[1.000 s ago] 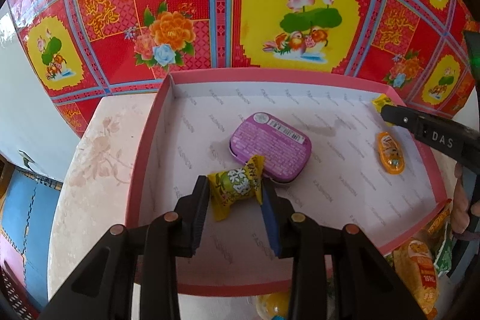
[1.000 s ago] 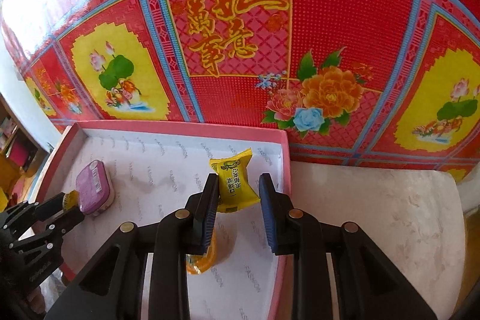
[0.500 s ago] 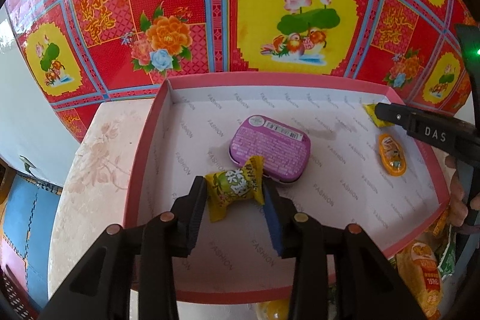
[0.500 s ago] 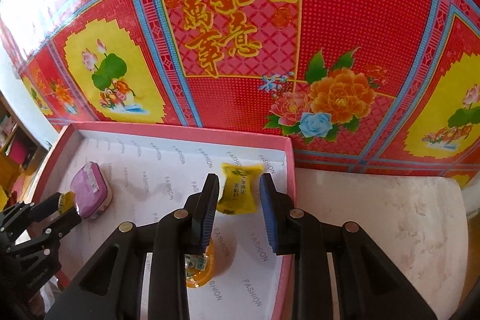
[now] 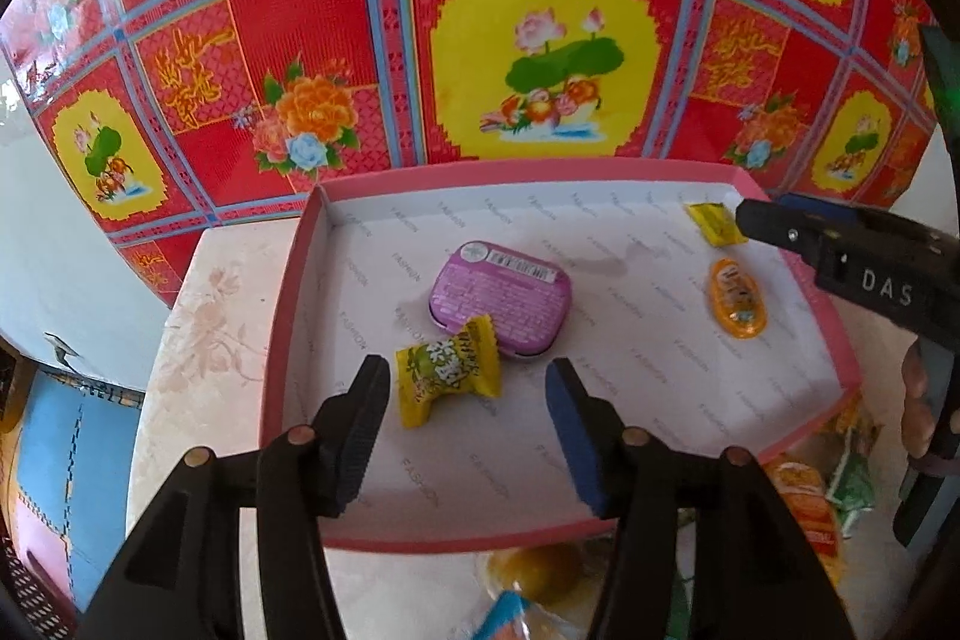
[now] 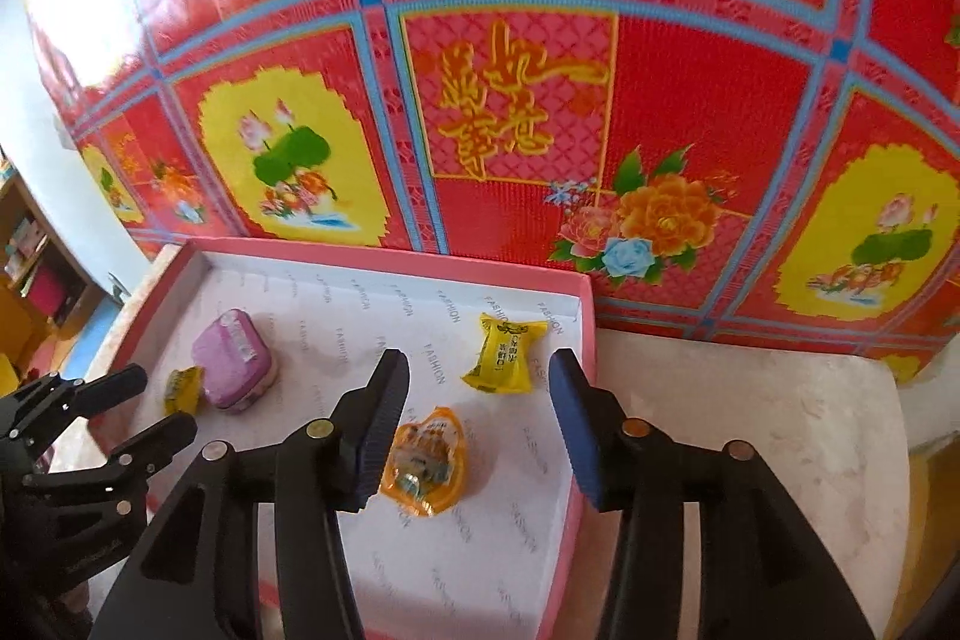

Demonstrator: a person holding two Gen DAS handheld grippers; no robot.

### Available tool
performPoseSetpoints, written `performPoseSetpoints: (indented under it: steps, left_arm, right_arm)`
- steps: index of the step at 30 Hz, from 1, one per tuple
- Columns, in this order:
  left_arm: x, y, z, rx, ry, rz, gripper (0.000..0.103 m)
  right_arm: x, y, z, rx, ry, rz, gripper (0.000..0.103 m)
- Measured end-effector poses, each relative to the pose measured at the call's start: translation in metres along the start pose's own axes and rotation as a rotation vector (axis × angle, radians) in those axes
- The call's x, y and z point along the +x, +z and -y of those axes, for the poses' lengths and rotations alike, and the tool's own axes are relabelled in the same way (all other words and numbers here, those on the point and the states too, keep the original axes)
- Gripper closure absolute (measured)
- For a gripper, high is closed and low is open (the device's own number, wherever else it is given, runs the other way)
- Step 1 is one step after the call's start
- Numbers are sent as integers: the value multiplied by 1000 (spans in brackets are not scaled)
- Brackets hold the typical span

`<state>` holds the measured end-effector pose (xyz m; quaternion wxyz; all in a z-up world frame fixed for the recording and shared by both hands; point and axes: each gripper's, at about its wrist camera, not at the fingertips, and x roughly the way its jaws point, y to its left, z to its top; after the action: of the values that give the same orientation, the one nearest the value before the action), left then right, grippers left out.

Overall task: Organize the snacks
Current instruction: 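Open both tools to drop the yellow packets in the tray, then withdraw both tools back toward the remaining snacks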

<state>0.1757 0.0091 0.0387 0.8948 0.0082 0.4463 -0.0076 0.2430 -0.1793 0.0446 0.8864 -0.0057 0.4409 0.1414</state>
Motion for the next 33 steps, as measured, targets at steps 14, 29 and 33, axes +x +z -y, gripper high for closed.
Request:
performPoseSetpoints:
  steps: [14,29,33]
  left_arm:
    - [-36,-24,-3,-79,-38,-12,46]
    - [-53,-52,-8,-132,-47,-49,46]
    - [-56,-58,-8,-144,-55,-62,46]
  right_arm:
    - [-55,-28,7,-5,24,6,53]
    - [-93,-71,6,27,8,0,53]
    - [-102,-85,9,46,-1,1,53]
